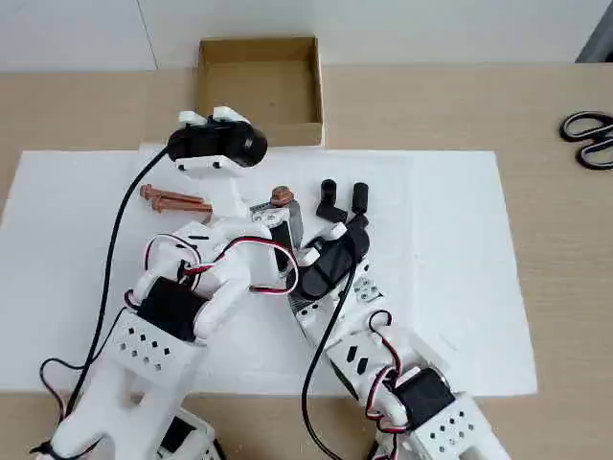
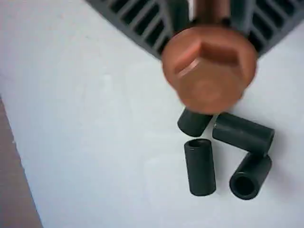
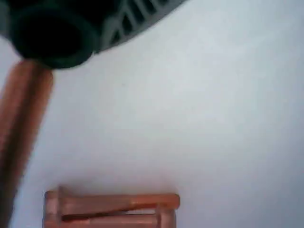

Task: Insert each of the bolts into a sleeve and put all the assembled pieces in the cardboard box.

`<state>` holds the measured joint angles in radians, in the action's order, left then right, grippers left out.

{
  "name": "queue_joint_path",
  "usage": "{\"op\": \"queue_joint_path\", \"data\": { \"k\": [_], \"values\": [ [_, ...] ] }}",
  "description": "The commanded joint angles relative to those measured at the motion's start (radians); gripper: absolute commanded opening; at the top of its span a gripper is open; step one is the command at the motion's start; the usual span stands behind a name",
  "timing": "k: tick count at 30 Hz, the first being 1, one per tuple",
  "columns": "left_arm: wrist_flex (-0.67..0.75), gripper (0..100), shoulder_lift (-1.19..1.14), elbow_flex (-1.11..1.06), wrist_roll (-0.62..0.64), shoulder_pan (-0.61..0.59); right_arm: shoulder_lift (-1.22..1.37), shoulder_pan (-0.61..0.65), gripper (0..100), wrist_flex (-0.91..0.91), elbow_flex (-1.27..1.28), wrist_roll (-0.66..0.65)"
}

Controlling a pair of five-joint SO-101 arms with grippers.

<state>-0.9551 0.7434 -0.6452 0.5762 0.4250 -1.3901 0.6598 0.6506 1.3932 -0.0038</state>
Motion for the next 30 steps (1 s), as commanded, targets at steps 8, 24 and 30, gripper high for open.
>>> {"op": "queue_joint_path", "data": {
  "k": [8, 24, 30],
  "values": [
    [-0.031, 1, 0.098, 0.005, -0.002, 0.009, -0.015, 0.007, 0.4, -0.022, -0.011, 0.003],
    [0.06, 1, 0.121, -0.096, -0.002, 0.009, -0.016, 0.007, 0.4, -0.022, -0.012, 0.003],
    [0.063, 1, 0.121, -0.101, 0.002, 0.011, -0.016, 0.007, 0.4, -0.022, -0.012, 0.003]
  ]
}}
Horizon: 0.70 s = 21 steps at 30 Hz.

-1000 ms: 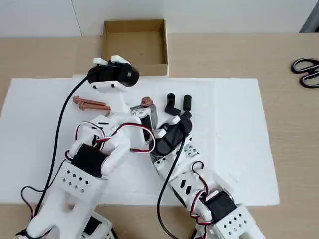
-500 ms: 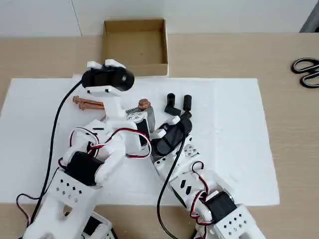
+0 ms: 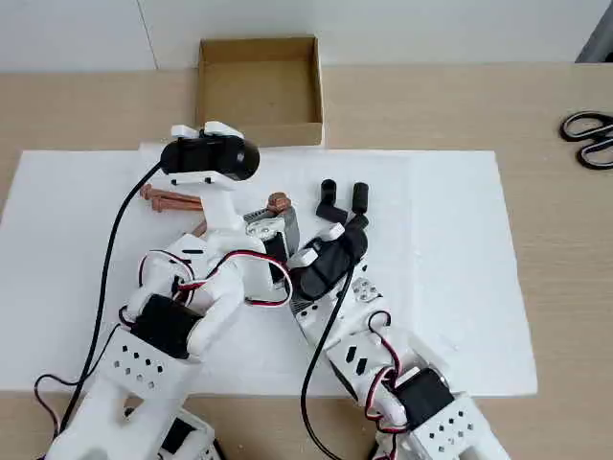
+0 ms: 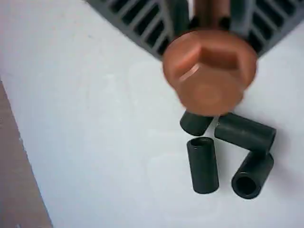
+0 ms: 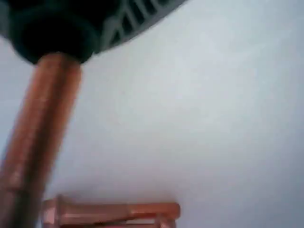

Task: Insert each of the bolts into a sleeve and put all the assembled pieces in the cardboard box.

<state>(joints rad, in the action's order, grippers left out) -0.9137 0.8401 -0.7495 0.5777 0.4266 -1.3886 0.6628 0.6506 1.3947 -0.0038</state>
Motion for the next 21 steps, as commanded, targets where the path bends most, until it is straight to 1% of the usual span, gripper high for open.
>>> {"op": "queue_joint_path", "data": {
  "k": [1, 6, 9, 21],
  "values": [
    [0.021, 1, 0.025, 0.004, 0.002, 0.009, -0.018, 0.004, 0.4, -0.022, -0.014, 0.003],
    [0.021, 1, 0.026, 0.005, 0.005, 0.009, -0.018, 0.004, 0.4, -0.022, -0.014, 0.005],
    [0.02, 1, 0.026, 0.007, 0.037, 0.009, -0.018, 0.002, 0.4, -0.022, -0.014, 0.005],
    [0.012, 1, 0.057, 0.025, 0.038, 0.009, -0.018, 0.002, 0.4, -0.022, -0.014, 0.005]
  ]
}}
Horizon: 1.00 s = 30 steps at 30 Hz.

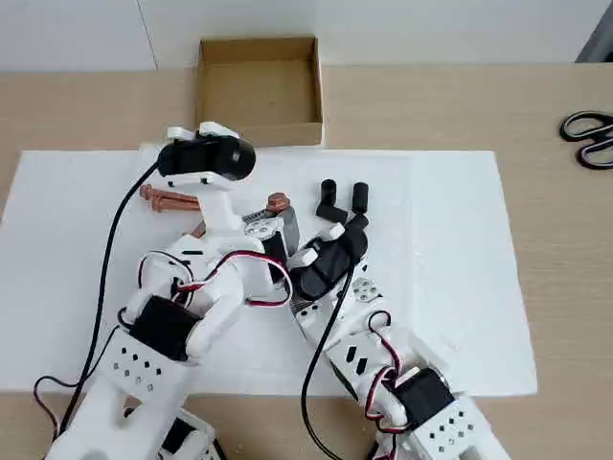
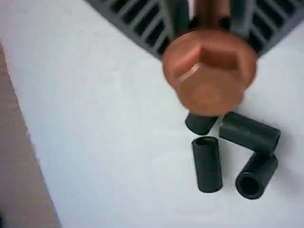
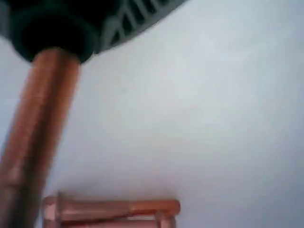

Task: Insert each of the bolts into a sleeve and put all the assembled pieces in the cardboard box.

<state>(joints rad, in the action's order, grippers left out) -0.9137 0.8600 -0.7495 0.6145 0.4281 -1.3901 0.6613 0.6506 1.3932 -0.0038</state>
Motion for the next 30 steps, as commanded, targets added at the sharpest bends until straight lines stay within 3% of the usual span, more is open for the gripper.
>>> {"op": "queue_joint_path", "data": {
  "k": [1, 25, 30],
  "values": [
    [0.009, 1, 0.044, 0.018, 0.002, 0.008, -0.016, 0.004, 0.4, -0.022, -0.012, 0.005],
    [-0.005, 1, 0.044, -0.053, -0.006, 0.057, -0.016, 0.004, 0.4, -0.022, -0.012, 0.005],
    [-0.003, 1, 0.044, -0.054, -0.101, 0.064, -0.016, 0.004, 0.4, -0.022, -0.012, 0.005]
  ]
}}
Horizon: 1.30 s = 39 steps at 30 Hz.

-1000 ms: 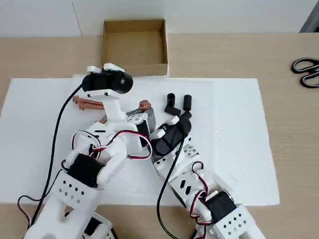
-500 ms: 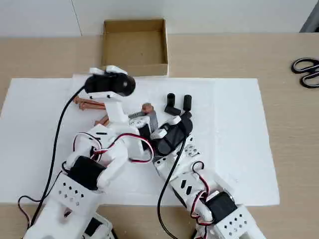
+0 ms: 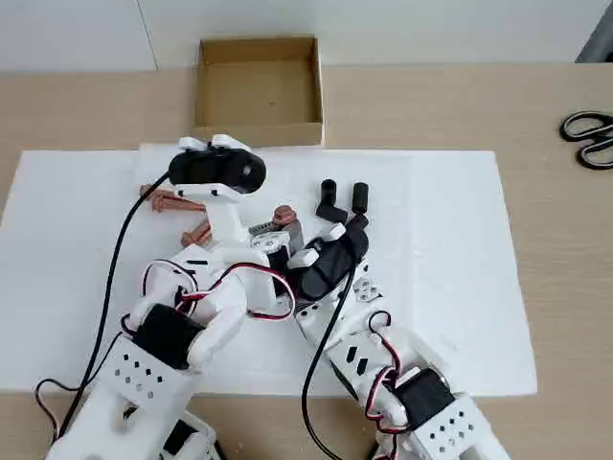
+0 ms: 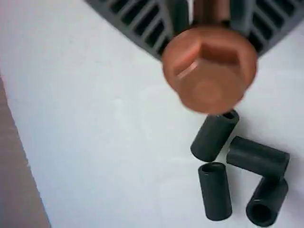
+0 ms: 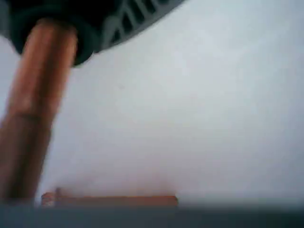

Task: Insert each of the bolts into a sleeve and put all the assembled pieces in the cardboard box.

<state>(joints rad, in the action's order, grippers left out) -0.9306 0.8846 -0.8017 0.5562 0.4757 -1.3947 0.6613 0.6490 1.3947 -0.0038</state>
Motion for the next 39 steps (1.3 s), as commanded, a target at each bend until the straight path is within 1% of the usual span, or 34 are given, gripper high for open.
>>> {"op": "queue_joint_path", "data": {
  "k": [1, 14, 18, 24, 28, 34, 39],
  "values": [
    [0.014, 1, 0.02, -0.002, -0.043, 0.017, -0.012, 0.004, 0.4, -0.021, -0.014, 0.005],
    [0.009, 1, 0.023, -0.033, -0.046, 0.015, -0.012, 0.004, 0.4, -0.021, -0.014, 0.003],
    [0.009, 1, 0.023, -0.033, -0.109, 0.02, -0.012, 0.004, 0.4, -0.021, -0.014, 0.003],
    [0.005, 1, 0.023, -0.038, -0.109, 0.02, -0.012, 0.004, 0.4, -0.021, -0.014, 0.003],
    [-0.021, 1, 0.023, -0.039, -0.061, 0.02, -0.012, 0.004, 0.4, -0.021, -0.014, 0.003],
    [-0.029, 1, 0.023, -0.027, -0.052, 0.018, -0.012, 0.004, 0.4, -0.021, -0.014, 0.003],
    [-0.08, 1, 0.054, -0.016, 0.034, 0.011, -0.012, 0.004, 0.4, -0.021, -0.014, 0.003]
  ]
}}
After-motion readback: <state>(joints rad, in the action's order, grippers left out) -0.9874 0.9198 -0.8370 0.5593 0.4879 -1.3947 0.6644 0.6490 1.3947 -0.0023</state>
